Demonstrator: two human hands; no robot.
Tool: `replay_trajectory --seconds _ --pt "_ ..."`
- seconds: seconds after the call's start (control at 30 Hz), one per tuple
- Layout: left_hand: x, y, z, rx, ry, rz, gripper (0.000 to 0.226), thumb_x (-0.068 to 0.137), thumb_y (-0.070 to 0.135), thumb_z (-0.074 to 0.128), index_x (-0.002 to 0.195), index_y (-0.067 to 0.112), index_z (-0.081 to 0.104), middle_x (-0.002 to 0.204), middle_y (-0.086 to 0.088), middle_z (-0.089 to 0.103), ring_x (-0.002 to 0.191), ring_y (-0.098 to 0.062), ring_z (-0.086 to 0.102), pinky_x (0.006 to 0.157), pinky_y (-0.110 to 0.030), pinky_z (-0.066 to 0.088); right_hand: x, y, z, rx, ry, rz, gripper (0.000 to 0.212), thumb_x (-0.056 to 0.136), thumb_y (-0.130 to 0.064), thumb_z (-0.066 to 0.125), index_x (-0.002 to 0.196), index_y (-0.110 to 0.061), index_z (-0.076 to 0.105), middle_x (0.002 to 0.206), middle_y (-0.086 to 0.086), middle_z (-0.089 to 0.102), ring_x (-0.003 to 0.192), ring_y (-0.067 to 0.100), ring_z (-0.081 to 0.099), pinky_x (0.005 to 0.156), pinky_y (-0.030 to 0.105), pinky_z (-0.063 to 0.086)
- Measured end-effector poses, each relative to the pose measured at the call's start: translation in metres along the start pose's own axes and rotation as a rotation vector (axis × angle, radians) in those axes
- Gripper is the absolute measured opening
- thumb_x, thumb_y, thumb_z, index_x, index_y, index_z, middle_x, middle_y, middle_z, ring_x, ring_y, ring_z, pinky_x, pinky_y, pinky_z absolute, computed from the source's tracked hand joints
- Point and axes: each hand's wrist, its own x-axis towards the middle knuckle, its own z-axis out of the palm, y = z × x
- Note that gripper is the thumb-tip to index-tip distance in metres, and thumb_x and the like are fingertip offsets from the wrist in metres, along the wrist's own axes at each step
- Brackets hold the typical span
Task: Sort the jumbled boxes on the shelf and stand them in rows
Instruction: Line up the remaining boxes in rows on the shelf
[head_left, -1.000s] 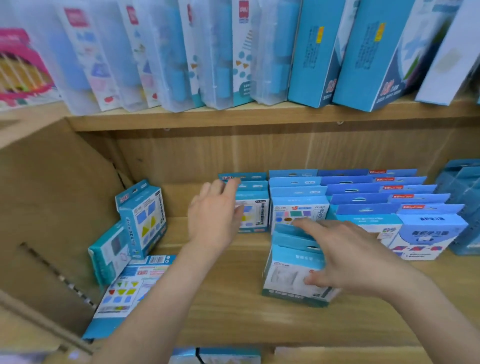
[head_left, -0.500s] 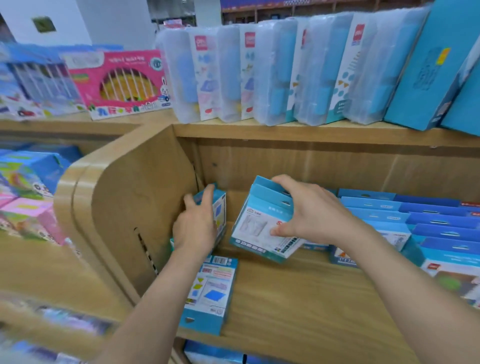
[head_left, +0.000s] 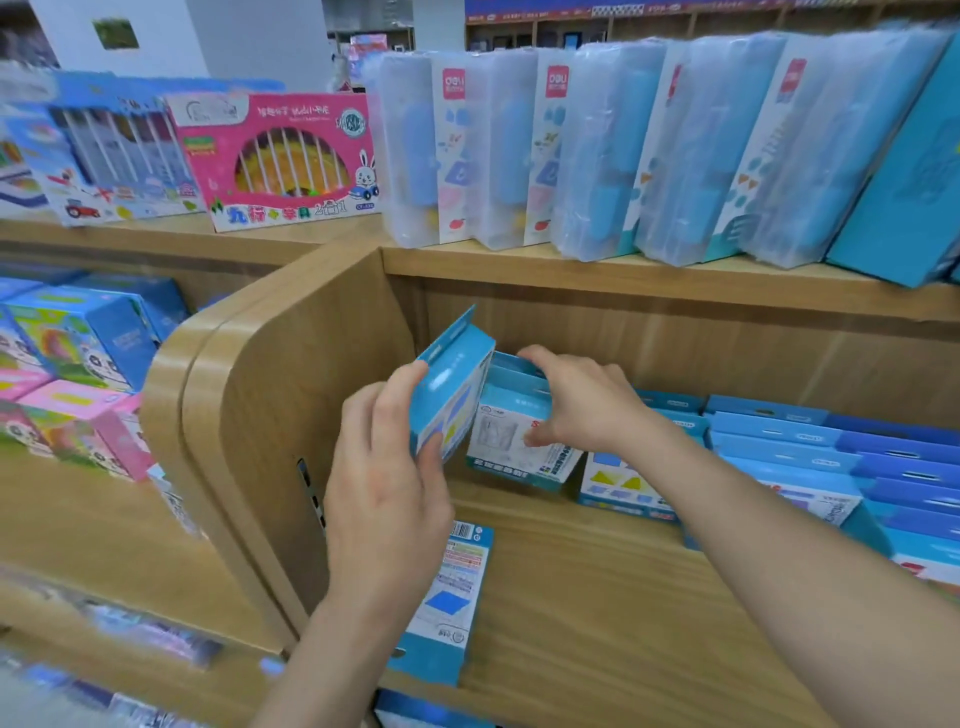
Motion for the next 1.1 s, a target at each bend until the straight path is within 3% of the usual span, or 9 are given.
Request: replay_trajectory --seconds 0.1,0.17,0.27,0.37,0.5,0.6,0.73,0.93,1.1 --pt "-0.017 -0.005 -0.009 -0.072 -0.034 -0.067 0.069 0.080 -0.004 0.065 0.135 0.025 0.035 0.118 0.017 0.040 0.104 0.017 0.040 0.078 0.001 0.034 0.012 0.004 0.009 -0.069 -0.049 0.012 0.090 0.067 -0.043 0.080 0.139 -0.034 0.027 0.122 -0.001 0.058 0.113 0.026 0.053 0.081 0.042 0.035" --pt "-0.028 -0.005 -0.010 -0.127 -0.084 -0.079 0.079 0.075 -0.011 0.066 0.135 0.031 0.035 0.113 0.027 0.039 0.108 0.021 0.038 0.080 0.005 0.031 0.016 0.008 0.017 -0.138 -0.075 0.008 0.082 0.069 -0.040 0.078 0.137 -0.032 0.030 0.120 0.000 0.058 0.114 0.027 0.049 0.085 0.045 0.035" --pt "-0.041 -0.001 -0.002 -0.257 -0.226 -0.112 0.094 0.075 -0.015 0.064 0.130 0.055 0.030 0.124 0.029 0.042 0.117 0.010 0.044 0.086 -0.009 0.044 0.015 0.013 0.031 -0.273 -0.043 -0.025 0.071 0.080 -0.040 0.066 0.139 -0.029 0.029 0.126 0.002 0.053 0.122 0.028 0.037 0.093 0.048 0.030" --pt "-0.052 0.002 0.016 -0.331 -0.383 -0.154 0.099 0.079 -0.012 0.061 0.126 0.067 0.022 0.128 0.040 0.035 0.120 0.011 0.041 0.095 -0.020 0.046 0.010 0.015 0.029 -0.408 0.016 -0.045 0.089 0.073 -0.057 0.069 0.144 -0.030 0.022 0.140 0.008 0.033 0.130 0.030 0.026 0.100 0.050 0.027" --pt "-0.065 0.001 0.044 -0.517 -0.536 -0.289 0.087 0.084 -0.011 0.056 0.126 0.061 0.032 0.131 0.033 0.041 0.124 0.003 0.044 0.099 -0.029 0.047 -0.005 0.021 -0.002 -0.222 0.049 0.025 0.082 0.078 -0.064 0.059 0.145 -0.037 0.020 0.150 0.011 0.024 0.139 0.034 0.017 0.106 0.057 0.023" --pt "-0.070 0.003 0.058 -0.652 -0.630 -0.396 0.081 0.086 -0.012 0.054 0.124 0.058 0.038 0.126 0.019 0.053 0.119 -0.005 0.053 0.094 -0.031 0.051 -0.021 0.038 -0.018 -0.072 0.082 0.098 0.064 0.087 -0.058 0.051 0.143 -0.042 0.026 0.145 0.008 0.033 0.138 0.033 0.021 0.103 0.051 0.026" --pt "-0.074 0.003 0.068 -0.702 -0.680 -0.436 0.082 0.084 -0.013 0.057 0.125 0.056 0.038 0.118 0.021 0.059 0.115 -0.004 0.056 0.094 -0.033 0.051 -0.042 0.059 -0.021 -0.018 0.099 0.145 0.054 0.089 -0.050 0.053 0.139 -0.042 0.034 0.133 0.001 0.045 0.130 0.027 0.031 0.097 0.045 0.030" --pt "-0.071 0.002 0.066 -0.643 -0.712 -0.343 0.081 0.075 0.013 0.076 0.131 0.054 0.034 0.132 0.019 0.049 0.125 -0.008 0.048 0.102 -0.038 0.045 -0.060 0.074 -0.011 -0.047 0.076 0.099 0.059 0.088 -0.044 0.058 0.140 -0.040 0.032 0.139 -0.009 0.041 0.129 0.016 0.032 0.093 0.042 0.029" --pt "-0.041 0.002 0.052 -0.719 -0.523 -0.280 0.044 0.082 0.046 0.062 0.123 0.044 0.048 0.123 0.018 0.056 0.119 -0.008 0.052 0.098 -0.032 0.043 -0.066 0.085 0.003 -0.257 0.073 0.139 0.079 0.082 -0.047 0.064 0.145 -0.037 0.017 0.138 -0.004 0.041 0.128 0.019 0.036 0.093 0.044 0.029"
